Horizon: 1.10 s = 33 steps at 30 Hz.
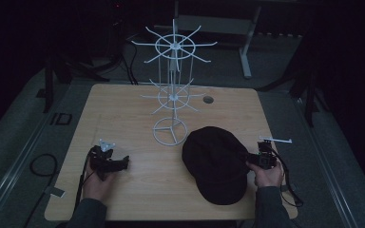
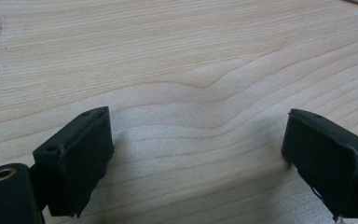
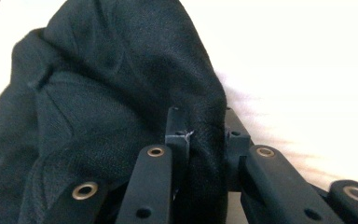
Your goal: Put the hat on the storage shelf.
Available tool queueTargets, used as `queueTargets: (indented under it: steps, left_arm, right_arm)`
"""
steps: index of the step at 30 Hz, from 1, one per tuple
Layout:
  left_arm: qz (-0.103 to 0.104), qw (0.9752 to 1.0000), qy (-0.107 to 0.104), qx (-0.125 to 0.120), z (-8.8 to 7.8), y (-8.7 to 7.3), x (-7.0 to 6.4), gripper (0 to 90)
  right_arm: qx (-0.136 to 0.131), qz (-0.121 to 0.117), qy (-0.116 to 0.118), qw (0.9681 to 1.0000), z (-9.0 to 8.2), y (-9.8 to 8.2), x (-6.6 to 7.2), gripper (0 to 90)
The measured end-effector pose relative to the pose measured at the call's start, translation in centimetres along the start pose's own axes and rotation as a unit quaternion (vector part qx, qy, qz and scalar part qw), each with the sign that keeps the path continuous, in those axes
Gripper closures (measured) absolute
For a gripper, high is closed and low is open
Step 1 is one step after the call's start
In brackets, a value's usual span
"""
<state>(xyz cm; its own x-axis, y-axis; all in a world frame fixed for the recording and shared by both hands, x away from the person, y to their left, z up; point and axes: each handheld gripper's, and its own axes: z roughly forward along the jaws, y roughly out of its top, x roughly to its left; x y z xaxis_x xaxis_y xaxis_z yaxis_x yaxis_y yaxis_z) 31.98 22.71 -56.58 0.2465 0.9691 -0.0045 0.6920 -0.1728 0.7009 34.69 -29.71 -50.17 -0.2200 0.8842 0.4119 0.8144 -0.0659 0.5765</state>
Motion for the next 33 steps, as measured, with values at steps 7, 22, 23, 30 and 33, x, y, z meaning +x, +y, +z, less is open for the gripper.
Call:
queueTargets:
  steps: [7, 22, 23, 30, 33]
  left_arm:
    - [-0.001, 1.0, 0.0, 0.0, 0.0, 0.0, 0.0, 9.3]
    - [0.0, 1.0, -0.001, 0.001, 0.0, 0.0, 0.0, 9.3]
    - [-0.001, 1.0, -0.001, 0.001, 0.0, 0.0, 0.0, 9.3]
    - [0.0, 1.0, -0.001, 0.001, 0.0, 0.0, 0.0, 9.3]
    - [0.0, 1.0, -0.001, 0.001, 0.0, 0.0, 0.0, 9.3]
  right_arm:
    - [-0.03, 0.012, 0.005, 0.9995, -1.3, 1.1, -0.5, 78.1]
    - [-0.063, -0.012, -0.009, 0.9979, -3.5, 4.3, -0.1, 77.9]
    - [-0.063, -0.015, -0.01, 0.9978, -3.5, 4.5, -0.1, 77.9]
    - [-0.068, -0.019, -0.004, 0.9975, -3.9, 6.3, -0.4, 77.8]
    - [-0.072, -0.018, 0.001, 0.9973, -4.1, 7.0, -0.7, 77.8]
